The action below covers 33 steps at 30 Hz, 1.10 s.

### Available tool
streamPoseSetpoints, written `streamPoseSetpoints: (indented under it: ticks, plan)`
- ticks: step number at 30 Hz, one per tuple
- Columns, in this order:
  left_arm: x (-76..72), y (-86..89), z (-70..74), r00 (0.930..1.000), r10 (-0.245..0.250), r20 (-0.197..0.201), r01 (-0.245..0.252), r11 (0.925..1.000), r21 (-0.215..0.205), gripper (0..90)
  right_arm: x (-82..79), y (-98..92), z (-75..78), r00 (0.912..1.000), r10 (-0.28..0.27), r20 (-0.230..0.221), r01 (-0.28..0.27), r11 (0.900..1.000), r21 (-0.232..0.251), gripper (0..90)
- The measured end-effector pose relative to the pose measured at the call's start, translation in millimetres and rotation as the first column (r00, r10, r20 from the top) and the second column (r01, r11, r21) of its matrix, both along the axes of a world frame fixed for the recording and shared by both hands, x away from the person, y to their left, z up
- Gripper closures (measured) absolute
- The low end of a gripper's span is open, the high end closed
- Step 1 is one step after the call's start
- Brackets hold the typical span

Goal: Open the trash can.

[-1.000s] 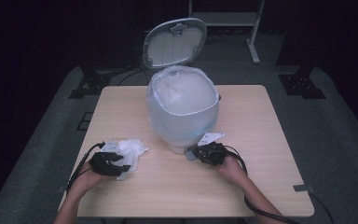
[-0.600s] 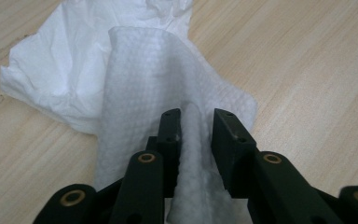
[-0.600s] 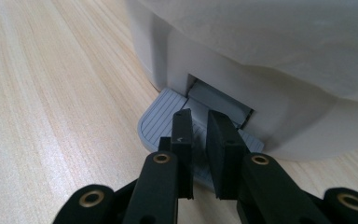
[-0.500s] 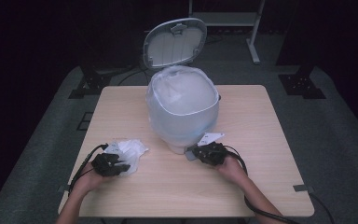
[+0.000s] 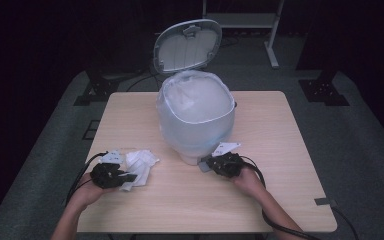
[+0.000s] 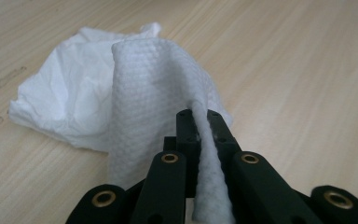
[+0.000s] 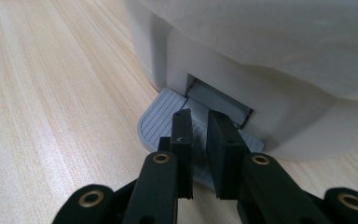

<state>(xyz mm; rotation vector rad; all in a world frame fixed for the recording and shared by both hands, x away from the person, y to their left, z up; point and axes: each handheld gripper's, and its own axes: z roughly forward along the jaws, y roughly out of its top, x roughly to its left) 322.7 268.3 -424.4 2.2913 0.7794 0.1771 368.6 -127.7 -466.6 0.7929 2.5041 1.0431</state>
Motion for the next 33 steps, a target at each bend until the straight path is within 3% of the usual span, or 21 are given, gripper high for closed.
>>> streamPoseSetpoints:
  ticks: [17, 23, 29, 33]
  plan:
    - [-7.7, 10.2, 57.2, 0.9998, -0.017, 0.012, 0.017, 0.9981, -0.059, 86.6, 0.1, 0.6, 0.5, 1.0000, -0.002, -0.004, 0.002, 1.000, -0.004, 80.2]
    - [-4.4, 8.8, 68.7, 0.9995, -0.029, 0.011, 0.030, 0.9975, -0.064, 86.5, 0.8, 0.6, 0.9, 1.0000, 0.001, -0.008, -0.001, 1.000, -0.007, 79.8]
    - [-1.0, 9.9, 79.5, 0.9988, -0.047, 0.012, 0.048, 0.9936, -0.103, 86.5, 0.7, 0.3, 0.7, 1.0000, 0.000, -0.004, 0.000, 1.000, -0.005, 79.8]
    - [0.7, 11.4, 85.1, 0.9986, -0.053, 0.006, 0.054, 0.9929, -0.106, 86.5, 0.6, 0.5, 0.8, 1.0000, -0.002, -0.007, 0.002, 1.000, -0.003, 79.8]
